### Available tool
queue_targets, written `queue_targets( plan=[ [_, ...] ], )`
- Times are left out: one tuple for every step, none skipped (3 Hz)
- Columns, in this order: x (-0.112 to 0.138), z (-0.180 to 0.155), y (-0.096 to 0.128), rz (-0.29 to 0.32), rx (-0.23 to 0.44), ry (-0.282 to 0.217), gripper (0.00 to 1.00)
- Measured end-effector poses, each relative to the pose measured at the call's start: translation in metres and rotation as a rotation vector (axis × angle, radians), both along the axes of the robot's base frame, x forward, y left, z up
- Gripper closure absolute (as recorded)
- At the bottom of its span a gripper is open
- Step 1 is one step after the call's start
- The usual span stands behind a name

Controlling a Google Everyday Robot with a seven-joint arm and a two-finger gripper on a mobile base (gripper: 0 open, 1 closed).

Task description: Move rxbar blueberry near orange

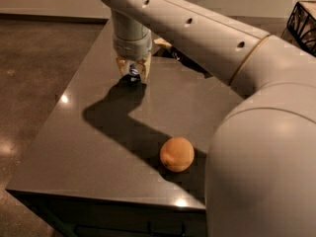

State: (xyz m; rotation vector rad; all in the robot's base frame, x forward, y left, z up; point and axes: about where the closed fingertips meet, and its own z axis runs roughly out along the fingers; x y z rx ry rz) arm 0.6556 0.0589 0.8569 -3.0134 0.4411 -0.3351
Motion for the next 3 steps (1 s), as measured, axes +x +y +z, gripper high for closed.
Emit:
queue_targets(
  plan=[
    [-0.025, 0.022, -0.022, -0.082, 0.022, 0.006, 1.00],
    [-0.051, 0.033, -0.052, -0.140, 0.027, 0.024, 1.00],
    [-0.065, 0.033, -0.089, -0.162, 0.014, 0.058, 1.00]
  ],
)
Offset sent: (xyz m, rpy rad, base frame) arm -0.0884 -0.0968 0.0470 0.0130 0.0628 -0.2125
